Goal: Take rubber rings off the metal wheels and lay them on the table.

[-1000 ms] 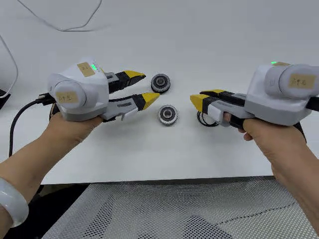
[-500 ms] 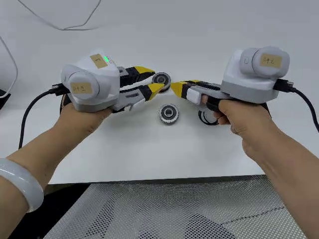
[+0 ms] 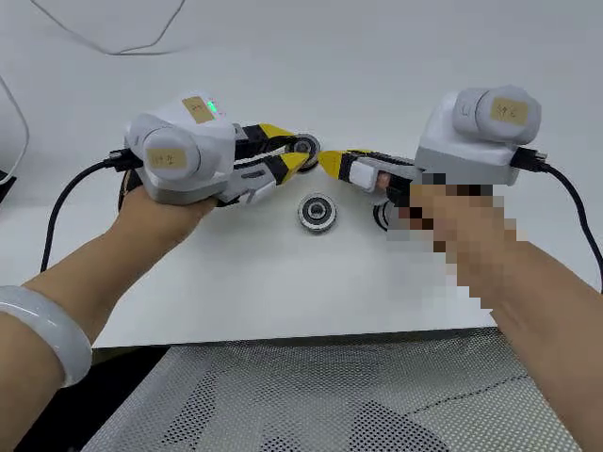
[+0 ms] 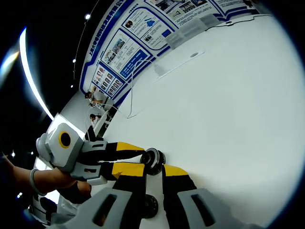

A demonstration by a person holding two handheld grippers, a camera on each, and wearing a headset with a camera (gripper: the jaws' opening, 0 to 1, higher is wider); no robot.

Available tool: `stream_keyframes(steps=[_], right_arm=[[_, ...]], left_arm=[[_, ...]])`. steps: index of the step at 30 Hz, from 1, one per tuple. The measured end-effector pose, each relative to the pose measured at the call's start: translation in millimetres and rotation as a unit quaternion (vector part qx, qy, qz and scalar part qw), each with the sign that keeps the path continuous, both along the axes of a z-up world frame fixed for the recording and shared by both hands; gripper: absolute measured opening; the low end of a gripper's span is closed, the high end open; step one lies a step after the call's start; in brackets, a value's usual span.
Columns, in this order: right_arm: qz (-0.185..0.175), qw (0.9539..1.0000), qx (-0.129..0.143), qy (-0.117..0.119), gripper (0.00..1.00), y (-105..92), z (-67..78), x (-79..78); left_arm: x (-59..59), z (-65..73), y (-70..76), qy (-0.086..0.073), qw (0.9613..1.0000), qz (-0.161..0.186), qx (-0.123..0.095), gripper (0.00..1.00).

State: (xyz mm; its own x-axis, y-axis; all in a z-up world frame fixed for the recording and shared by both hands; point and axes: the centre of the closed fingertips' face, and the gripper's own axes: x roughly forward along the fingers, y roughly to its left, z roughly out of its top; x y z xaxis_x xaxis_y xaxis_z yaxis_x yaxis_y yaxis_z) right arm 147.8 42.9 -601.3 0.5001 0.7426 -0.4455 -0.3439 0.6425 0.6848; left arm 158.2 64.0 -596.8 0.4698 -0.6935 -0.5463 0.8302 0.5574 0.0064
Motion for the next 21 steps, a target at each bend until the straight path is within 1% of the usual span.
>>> stream_keyframes(steps=[4, 11, 12, 19, 21], right_arm=[[-0.003, 1.0, 0.008, 0.0, 0.15, 3.2, 1.3, 2.3], [-0.006, 0.9996, 0.024, 0.016, 0.19, 9.4, -2.9, 5.2], [-0.012, 0.9994, 0.027, 0.016, 0.2, 9.1, -2.7, 6.7], [-0.026, 0.9976, 0.052, 0.038, 0.22, 12.0, -4.2, 8.1], [-0.032, 0.9963, 0.065, 0.048, 0.22, 13.8, -4.3, 8.3]], left_arm=[[-0.8, -1.4, -1.2, 0.001, 1.0, -0.004, 0.002, 0.14], [0.2, -1.5, -2.2, 0.001, 1.0, -0.005, 0.002, 0.14], [0.2, -1.4, -2.2, 0.001, 1.0, -0.005, 0.001, 0.14], [1.0, -2.7, -0.6, 0.001, 1.0, -0.006, 0.001, 0.13], [1.4, -3.0, 0.0, 0.001, 1.0, -0.006, -0.001, 0.13]])
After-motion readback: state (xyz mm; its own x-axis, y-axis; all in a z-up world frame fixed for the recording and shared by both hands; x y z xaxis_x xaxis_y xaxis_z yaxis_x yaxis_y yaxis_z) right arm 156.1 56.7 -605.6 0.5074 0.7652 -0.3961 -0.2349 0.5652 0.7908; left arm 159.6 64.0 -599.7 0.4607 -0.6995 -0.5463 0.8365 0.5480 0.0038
